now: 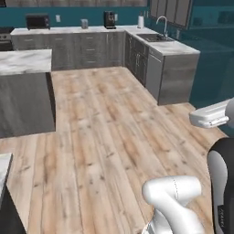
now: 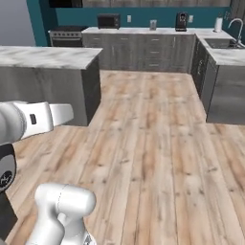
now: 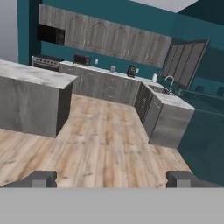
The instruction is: Take the cheese, steak, and tomato from the fridge and place them on the plate on the dining counter to create an appetizer plate.
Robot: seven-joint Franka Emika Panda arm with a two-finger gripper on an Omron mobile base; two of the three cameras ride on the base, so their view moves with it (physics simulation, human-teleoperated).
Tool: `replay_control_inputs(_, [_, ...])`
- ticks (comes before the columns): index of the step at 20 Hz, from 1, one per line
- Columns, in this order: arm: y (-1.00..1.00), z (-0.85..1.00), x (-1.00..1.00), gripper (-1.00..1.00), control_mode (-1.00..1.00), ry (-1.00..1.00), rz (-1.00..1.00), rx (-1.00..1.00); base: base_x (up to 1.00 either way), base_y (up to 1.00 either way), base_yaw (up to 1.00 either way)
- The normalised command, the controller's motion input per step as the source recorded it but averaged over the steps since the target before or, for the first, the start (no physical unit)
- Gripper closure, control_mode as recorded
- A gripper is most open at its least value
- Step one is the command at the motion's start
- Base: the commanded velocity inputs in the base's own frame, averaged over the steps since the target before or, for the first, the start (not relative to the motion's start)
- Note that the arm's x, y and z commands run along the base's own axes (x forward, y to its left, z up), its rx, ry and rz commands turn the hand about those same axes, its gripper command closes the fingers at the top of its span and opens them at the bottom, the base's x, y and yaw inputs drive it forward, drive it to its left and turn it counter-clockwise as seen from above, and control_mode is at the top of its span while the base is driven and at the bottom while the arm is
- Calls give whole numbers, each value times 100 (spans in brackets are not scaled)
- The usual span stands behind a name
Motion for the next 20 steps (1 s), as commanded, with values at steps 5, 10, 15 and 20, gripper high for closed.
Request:
replay_control_inputs(5, [0, 0, 0, -100, 100, 0, 0, 0, 100, -100, 2])
replay_control_inputs(10, [0, 0, 0, -100, 100, 0, 0, 0, 100, -66, 0])
replay_control_inputs(15, [0, 0, 0, -100, 100, 0, 0, 0, 100, -32, 2])
replay_control_inputs(20, [0, 0, 0, -100, 100, 0, 0, 0, 100, -1, 11])
